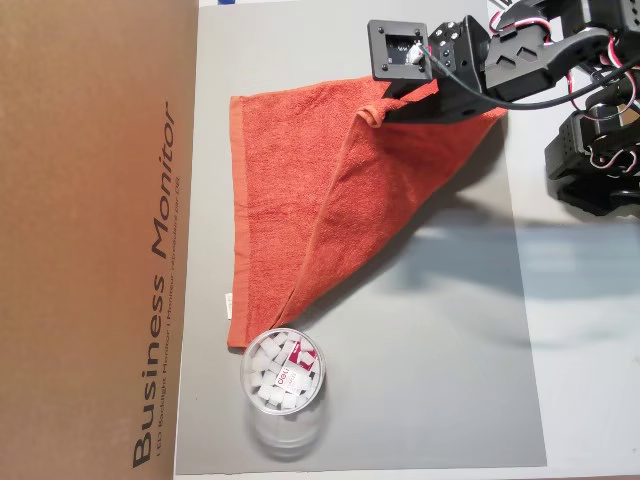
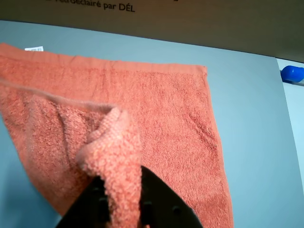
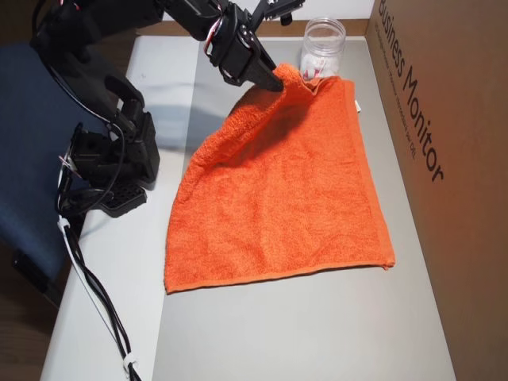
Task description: Fold the blanket.
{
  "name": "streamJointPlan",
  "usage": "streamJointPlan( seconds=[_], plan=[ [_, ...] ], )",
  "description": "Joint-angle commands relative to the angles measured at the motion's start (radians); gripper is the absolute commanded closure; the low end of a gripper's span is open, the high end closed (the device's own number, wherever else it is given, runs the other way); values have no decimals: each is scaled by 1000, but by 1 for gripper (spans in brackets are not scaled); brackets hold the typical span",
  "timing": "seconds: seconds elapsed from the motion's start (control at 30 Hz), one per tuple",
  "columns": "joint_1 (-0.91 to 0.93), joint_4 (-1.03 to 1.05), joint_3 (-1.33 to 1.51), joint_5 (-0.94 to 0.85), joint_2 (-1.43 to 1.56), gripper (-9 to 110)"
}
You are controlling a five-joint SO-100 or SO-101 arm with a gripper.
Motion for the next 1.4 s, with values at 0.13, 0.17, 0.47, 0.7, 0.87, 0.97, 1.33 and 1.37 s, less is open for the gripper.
streamJointPlan(
  seconds=[0.13, 0.17, 0.47, 0.7, 0.87, 0.97, 1.33, 1.37],
  plan=[
    [6, -103, -130, -6, -112, 101],
    [6, -115, -150, -6, -137, 101],
    [48, -147, -330, -6, -336, 101],
    [138, -147, -413, -6, -437, 101],
    [183, -147, -488, -6, -506, 102],
    [193, -147, -540, -6, -548, 102],
    [210, -147, -715, -6, -715, 101],
    [212, -147, -727, -6, -729, 101]
  ],
)
